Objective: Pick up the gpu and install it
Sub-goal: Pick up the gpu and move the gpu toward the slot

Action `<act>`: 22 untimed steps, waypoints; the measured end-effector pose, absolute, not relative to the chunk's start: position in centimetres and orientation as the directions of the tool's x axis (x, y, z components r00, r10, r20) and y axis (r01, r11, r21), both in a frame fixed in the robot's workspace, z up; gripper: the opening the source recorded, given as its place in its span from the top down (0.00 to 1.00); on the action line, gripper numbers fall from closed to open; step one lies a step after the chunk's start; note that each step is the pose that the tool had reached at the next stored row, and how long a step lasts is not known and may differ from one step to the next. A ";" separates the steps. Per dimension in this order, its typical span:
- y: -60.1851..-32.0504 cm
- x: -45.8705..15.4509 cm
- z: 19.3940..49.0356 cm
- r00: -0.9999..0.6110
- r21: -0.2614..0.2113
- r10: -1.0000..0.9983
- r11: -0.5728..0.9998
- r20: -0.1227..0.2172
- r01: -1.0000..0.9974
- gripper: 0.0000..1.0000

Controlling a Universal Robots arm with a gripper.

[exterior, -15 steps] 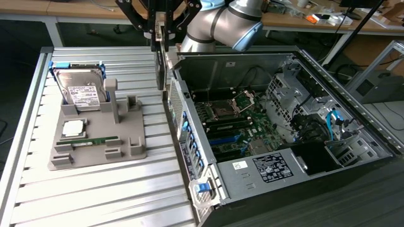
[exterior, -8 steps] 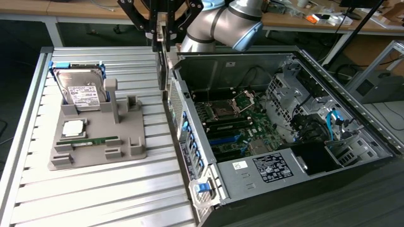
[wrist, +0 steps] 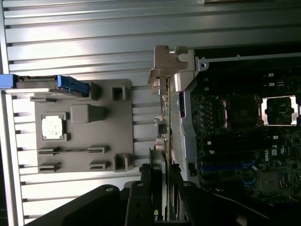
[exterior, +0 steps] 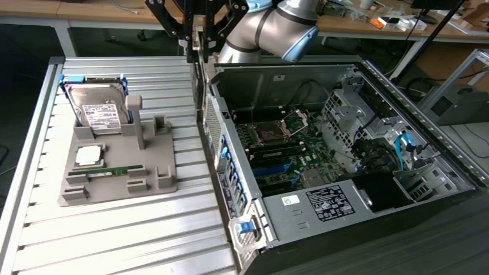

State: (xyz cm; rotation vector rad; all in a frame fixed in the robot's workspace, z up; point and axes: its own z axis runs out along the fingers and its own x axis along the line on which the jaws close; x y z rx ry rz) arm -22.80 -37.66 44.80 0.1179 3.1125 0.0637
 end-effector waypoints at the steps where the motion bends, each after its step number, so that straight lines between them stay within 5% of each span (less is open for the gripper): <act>1: -37.7 -22.8 44.8 -0.997 0.042 0.076 0.996 -0.025 0.075 0.73; 22: -37.7 -21.7 44.8 -0.997 0.042 0.076 0.996 -0.025 0.075 0.73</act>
